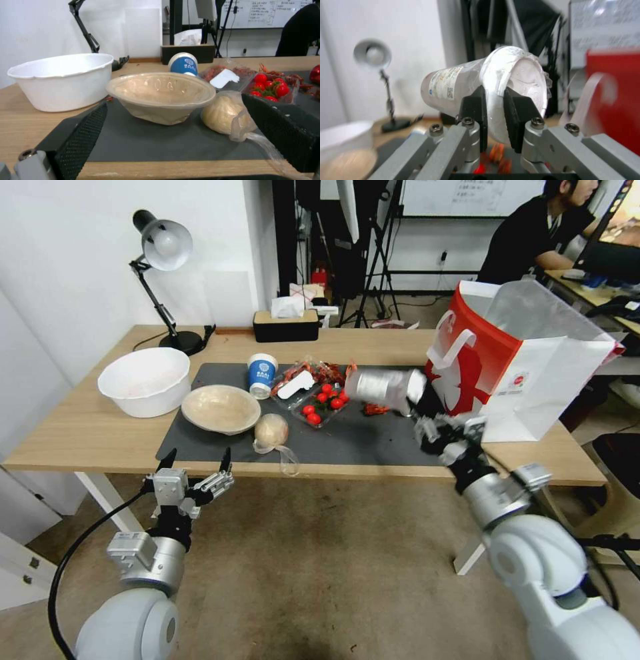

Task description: Pick up the trash from the table and place it into the takeout bag.

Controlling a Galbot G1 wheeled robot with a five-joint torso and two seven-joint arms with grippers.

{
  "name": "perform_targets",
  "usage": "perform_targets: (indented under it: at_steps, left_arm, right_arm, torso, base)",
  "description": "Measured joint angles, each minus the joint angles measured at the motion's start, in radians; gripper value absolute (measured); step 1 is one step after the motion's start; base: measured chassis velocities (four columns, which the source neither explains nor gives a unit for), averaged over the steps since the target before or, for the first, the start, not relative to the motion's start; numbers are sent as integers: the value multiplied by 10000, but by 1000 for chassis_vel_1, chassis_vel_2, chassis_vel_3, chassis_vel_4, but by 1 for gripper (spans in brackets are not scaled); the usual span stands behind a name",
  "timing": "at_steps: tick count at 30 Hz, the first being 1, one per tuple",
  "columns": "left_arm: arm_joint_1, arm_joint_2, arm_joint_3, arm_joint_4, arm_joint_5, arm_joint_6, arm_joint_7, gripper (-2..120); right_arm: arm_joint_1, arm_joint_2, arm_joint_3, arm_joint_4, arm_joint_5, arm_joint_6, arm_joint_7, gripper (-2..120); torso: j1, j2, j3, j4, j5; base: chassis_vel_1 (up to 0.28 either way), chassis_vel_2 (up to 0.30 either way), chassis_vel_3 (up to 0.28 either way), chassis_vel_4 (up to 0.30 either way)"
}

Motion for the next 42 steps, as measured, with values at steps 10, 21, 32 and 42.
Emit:
perform_targets:
  at_steps: [10,21,32,42]
  left_arm:
    - [103,4,13,-83,0,-93,12,100]
    - [173,-104,70,-142,93,-200,63,100]
    - [165,-225,78,-116,209,-231,120,100]
    - [138,-241,94,-79,227,-231,140,100]
  right_arm:
    - [1527,-1249,1300,-330,1369,325,1213,10]
    - [3177,-2365,1690,-2401,1816,-761,3999,10]
    - [3437,-2218,1420,-2762,1830,-1110,4194,51]
    - [3133,-2364,1609,-1886,3802,857,2062,86]
  torso:
    - [1,-1,1,0,1]
    - [0,-1,1,-2,3]
    - [1,-2,1,0,-1]
    - [1,-1,0,1,-3]
  base:
    - [0,0,0,0]
    - [0,0,0,0]
    - [0,0,0,0]
    - [0,0,0,0]
